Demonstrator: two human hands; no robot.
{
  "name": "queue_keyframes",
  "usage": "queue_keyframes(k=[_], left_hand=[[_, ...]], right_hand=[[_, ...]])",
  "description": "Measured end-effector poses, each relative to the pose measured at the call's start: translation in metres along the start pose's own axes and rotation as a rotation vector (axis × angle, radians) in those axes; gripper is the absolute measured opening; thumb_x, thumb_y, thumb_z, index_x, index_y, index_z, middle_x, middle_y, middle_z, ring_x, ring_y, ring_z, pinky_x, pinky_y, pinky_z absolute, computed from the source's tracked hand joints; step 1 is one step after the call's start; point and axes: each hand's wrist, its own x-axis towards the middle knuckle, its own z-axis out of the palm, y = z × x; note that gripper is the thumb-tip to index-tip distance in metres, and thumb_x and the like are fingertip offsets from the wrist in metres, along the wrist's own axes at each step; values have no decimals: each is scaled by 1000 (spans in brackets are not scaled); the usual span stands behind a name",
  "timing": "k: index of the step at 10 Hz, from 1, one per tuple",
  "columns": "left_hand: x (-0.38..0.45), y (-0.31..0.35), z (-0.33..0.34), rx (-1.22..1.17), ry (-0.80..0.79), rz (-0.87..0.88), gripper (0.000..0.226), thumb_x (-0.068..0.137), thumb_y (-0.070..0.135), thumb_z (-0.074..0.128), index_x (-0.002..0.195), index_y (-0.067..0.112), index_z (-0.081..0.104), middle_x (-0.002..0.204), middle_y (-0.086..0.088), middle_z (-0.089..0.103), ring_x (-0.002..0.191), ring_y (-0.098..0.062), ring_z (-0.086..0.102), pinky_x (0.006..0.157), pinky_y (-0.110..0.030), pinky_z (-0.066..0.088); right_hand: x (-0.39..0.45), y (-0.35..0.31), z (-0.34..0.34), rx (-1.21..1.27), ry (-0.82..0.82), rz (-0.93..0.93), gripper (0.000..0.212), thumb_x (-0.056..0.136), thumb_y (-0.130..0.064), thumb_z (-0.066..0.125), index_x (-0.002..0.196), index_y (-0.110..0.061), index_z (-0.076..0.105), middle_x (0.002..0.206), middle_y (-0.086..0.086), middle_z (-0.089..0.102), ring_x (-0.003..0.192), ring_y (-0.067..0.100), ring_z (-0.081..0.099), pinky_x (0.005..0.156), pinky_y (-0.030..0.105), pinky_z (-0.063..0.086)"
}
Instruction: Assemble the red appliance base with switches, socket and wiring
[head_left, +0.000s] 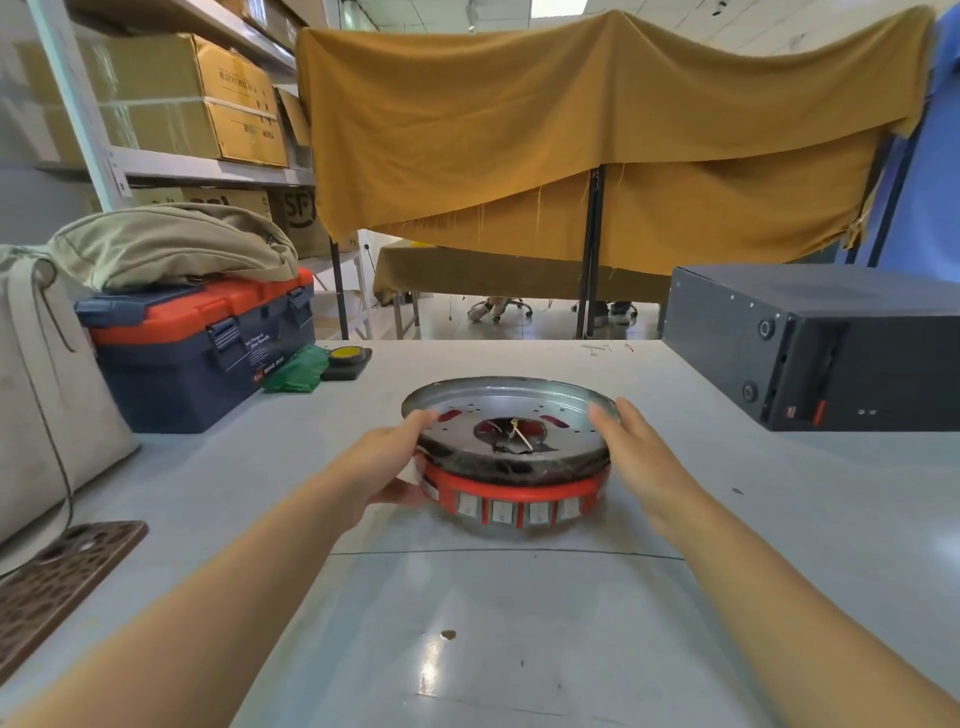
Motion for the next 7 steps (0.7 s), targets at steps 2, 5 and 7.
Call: queue_keyframes(k=[2,5,7], left_hand=[[19,-16,7,34,152,36,47,94,49,39,118,13,57,116,-5,60,104,-23,58,97,-39,45],[27,-35,6,70,146,217,35,97,41,33,119,29,58,119,3,63,111,-19,56,97,-38,43],[35,-48,-4,95,226,216,45,98,46,26,123,24,57,122,3,59,116,-18,52,107,-42,36]], right_hand=[[-3,7,7,-1,34,3,26,96,-40,44,119,-30,51,124,-9,55,117,13,49,98,33,37],[-6,9,7,-113,138,-52,40,97,-37,46,134,-22,45,109,-12,44,103,9,40,87,26,30],[-6,10,1,-95,214,-11,42,96,-37,49,134,-20,45,135,-2,47,118,15,45,94,28,33]])
